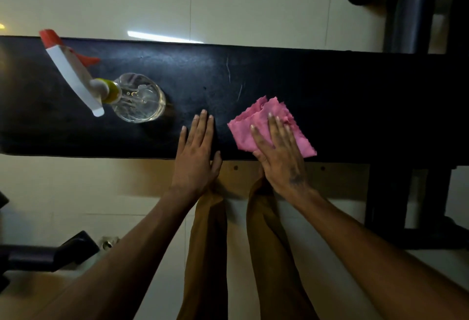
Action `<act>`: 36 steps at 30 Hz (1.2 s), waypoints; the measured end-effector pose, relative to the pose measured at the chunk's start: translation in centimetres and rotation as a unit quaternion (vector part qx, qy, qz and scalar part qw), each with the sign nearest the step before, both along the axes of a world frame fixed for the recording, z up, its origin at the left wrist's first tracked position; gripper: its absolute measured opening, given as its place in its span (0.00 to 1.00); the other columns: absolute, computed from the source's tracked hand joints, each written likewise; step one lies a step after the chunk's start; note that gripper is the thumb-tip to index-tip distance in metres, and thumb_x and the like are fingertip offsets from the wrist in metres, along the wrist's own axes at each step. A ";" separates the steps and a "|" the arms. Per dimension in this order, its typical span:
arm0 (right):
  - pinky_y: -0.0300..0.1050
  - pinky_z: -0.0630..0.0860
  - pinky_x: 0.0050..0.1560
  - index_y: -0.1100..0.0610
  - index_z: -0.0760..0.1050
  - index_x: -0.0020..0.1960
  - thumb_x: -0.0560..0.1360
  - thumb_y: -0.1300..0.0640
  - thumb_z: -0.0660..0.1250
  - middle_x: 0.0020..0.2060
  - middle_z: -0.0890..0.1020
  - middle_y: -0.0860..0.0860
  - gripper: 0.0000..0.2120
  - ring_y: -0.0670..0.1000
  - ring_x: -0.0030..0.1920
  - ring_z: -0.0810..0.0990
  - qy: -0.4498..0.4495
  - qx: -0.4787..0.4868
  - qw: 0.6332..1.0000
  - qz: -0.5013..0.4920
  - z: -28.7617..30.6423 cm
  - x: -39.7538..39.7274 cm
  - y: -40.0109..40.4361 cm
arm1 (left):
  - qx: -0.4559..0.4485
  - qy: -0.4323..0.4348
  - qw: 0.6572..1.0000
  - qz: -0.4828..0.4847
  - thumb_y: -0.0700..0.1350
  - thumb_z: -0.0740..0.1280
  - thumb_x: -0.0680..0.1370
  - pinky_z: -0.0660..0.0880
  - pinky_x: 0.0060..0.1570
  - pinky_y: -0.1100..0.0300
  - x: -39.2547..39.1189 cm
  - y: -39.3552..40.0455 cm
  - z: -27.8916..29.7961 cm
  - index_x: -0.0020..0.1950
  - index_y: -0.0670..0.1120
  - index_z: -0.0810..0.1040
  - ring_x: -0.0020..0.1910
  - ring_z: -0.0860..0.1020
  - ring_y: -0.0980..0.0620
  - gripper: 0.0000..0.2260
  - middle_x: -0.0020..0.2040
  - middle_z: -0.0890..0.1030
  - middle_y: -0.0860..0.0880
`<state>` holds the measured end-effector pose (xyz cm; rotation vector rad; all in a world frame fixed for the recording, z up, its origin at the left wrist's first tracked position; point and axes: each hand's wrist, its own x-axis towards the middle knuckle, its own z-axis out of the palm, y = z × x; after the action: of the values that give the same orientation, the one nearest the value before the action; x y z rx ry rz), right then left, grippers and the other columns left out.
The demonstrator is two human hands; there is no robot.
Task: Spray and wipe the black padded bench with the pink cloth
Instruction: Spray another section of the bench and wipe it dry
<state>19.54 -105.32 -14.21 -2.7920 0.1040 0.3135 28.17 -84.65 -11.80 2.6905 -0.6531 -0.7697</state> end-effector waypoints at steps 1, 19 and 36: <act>0.57 0.46 0.77 0.50 0.54 0.80 0.80 0.53 0.63 0.79 0.50 0.58 0.31 0.56 0.79 0.45 0.001 0.002 1.000 -0.001 0.0 0.1 0.1 | -0.001 -0.002 1.000 -0.002 0.49 0.62 0.81 0.40 0.78 0.50 0.0 0.1 -0.1 0.82 0.44 0.46 0.80 0.42 0.49 0.35 0.82 0.45 0.45; 0.45 0.58 0.74 0.54 0.60 0.78 0.82 0.58 0.62 0.73 0.71 0.57 0.26 0.57 0.71 0.69 0.014 0.115 0.987 -0.111 3.7 18.0 -4.1 | 0.036 -0.029 0.999 -0.013 0.50 0.57 0.79 0.38 0.78 0.52 -0.6 -0.9 -0.1 0.81 0.39 0.47 0.80 0.44 0.47 0.34 0.81 0.47 0.42; 0.49 0.44 0.79 0.51 0.53 0.81 0.82 0.57 0.60 0.79 0.57 0.55 0.30 0.54 0.79 0.54 0.064 0.126 0.989 -0.043 2.7 17.9 -1.7 | 0.042 -0.019 0.999 -0.011 0.49 0.62 0.76 0.45 0.77 0.50 0.1 -1.5 0.7 0.80 0.39 0.54 0.80 0.51 0.46 0.35 0.81 0.53 0.41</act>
<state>37.43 -107.02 -11.48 -2.5088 0.1998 0.4524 28.24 -86.14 -11.05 2.7846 -0.6747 -0.7714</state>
